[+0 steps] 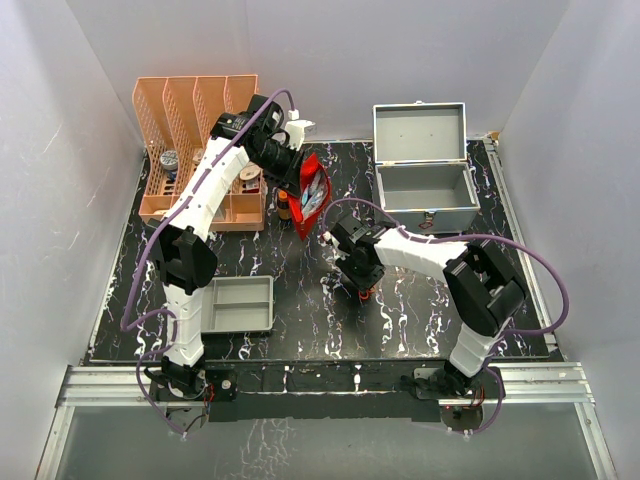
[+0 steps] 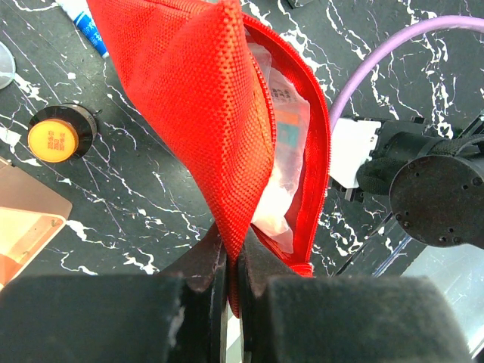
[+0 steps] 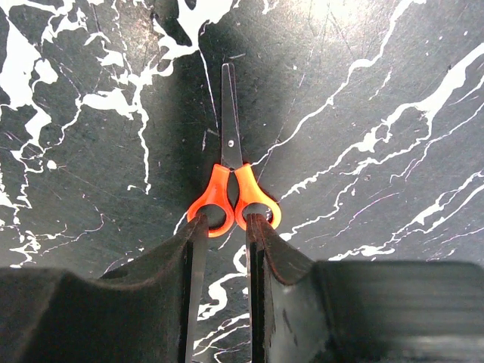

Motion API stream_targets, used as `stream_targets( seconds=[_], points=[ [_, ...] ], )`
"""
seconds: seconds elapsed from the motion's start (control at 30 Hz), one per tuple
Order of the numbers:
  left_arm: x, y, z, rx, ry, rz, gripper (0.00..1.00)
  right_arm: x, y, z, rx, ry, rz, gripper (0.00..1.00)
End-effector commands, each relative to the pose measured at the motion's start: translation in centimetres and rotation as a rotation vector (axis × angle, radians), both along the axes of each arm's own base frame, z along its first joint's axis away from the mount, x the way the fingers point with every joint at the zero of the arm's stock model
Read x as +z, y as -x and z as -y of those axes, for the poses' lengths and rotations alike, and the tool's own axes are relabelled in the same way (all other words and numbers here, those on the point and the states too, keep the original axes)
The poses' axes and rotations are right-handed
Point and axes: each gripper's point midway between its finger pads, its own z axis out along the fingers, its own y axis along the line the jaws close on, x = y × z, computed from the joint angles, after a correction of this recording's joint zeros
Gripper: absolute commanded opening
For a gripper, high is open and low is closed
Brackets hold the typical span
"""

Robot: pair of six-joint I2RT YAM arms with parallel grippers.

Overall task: Organize the medicine kit
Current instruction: Pick up the scissors from the center of the board.

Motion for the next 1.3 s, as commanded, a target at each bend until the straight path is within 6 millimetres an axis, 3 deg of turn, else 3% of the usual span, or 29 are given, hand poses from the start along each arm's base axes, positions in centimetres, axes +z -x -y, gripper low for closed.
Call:
stream_targets(
  seconds=[0.0,0.3,0.37,0.67,0.77,0.83,0.9,1.03,1.27],
  points=[
    [2.7,1.0,0.0,-0.016,0.033,0.044,0.00,0.3,-1.5,-0.5,0.005,-0.019,0.044,0.25],
    [2.7,1.0,0.0,-0.015,0.034,0.043,0.00,-0.3,-1.1,-0.4,0.006,-0.023,0.037,0.25],
    [2.8,1.0,0.0,-0.016,0.034,0.044,0.00,-1.4,-0.7,-0.1,0.005,-0.003,0.006,0.24],
    [2.8,0.9,0.0,-0.015,0.037,0.045,0.00,-2.6,0.8,0.7,-0.006,0.013,-0.045,0.23],
    [2.7,0.9,0.0,-0.016,0.038,0.041,0.00,-2.9,1.1,0.8,-0.007,0.019,-0.061,0.15],
    [2.7,0.8,0.1,-0.018,0.038,0.042,0.00,-3.1,1.2,0.7,-0.006,0.022,-0.074,0.03],
    [2.7,0.8,0.1,-0.017,0.039,0.043,0.00,-3.1,1.2,0.7,-0.007,0.024,-0.080,0.00],
    [2.7,0.8,0.0,-0.015,0.036,0.041,0.00,-2.4,0.9,0.5,-0.008,0.018,-0.067,0.00],
    [2.7,0.6,0.0,-0.012,0.038,0.045,0.00,1.6,-1.4,-0.8,-0.030,-0.017,0.009,0.00]
  ],
)
